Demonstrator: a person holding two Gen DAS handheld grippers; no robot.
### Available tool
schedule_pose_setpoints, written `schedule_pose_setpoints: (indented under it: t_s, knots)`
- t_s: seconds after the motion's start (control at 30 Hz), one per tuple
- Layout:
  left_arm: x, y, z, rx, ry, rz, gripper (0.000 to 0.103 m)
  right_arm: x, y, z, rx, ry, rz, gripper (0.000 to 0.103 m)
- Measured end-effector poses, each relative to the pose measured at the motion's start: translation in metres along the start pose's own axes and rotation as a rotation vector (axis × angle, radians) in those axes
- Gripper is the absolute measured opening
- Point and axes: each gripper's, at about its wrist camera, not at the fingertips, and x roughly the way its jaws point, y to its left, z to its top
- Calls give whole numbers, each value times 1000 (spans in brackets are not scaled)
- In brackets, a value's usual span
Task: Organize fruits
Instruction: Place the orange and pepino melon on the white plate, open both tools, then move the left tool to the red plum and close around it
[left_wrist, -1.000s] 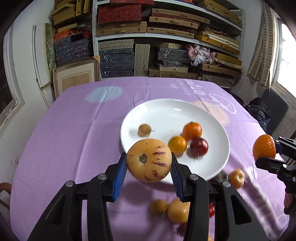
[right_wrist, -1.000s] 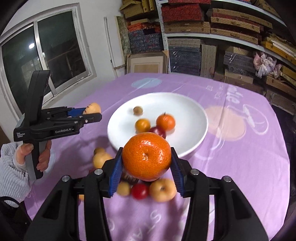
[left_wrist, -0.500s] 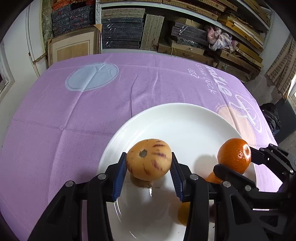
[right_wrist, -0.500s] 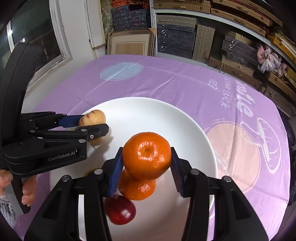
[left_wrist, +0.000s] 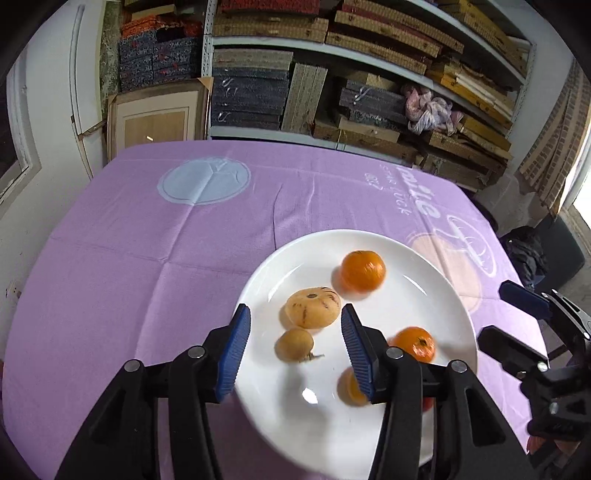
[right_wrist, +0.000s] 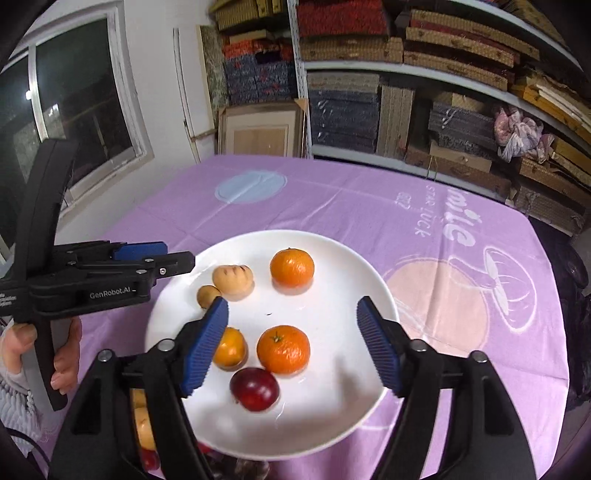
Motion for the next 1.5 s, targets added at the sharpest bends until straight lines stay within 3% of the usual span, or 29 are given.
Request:
schedule_pose_setpoints:
  t_s: [0.03, 0.07, 0.17, 0.27, 0.37, 0.43, 0.53, 0.57, 0.73, 0.9, 1.13, 1.5]
  knots:
    - [-15, 1, -9, 5, -17, 2, 61, -22, 2, -11, 5, -44, 7, 93]
    - [-31, 2, -21, 15, -41, 10, 65, -41, 4, -24, 10, -83, 9, 96]
    - [-67, 0, -68, 49, -89, 38, 72, -87, 12, -74, 17, -163, 19, 97]
    - [-87, -4, -124, 82, -93, 36, 72, -110, 19, -128, 48, -203, 34, 99]
    - [-100, -13, -174, 113, -96, 18, 73, -113, 25, -169, 65, -183, 47, 99]
    - [-106, -20, -201, 148, -100, 15, 73, -103, 24, -175, 70, -103, 59, 99]
    - [-104, -32, -227, 206, -81, -6, 80, -99, 17, -178, 120, -101, 70, 99]
    - [-104, -36, -231, 221, -90, -16, 84, -99, 15, -179, 136, -95, 75, 99]
    - [-99, -51, -241, 298, -88, -29, 86, -95, 3, -179, 202, -80, 83, 99]
    - [-94, -50, -242, 285, -52, -69, 86, -87, 0, -179, 223, -45, 97, 99]
    - [-90, -59, -247, 316, -15, -143, 62, -83, 3, -179, 219, -23, 98, 99]
    - [-86, -66, -257, 324, 39, -204, 62, -82, 10, -179, 192, -17, 121, 99]
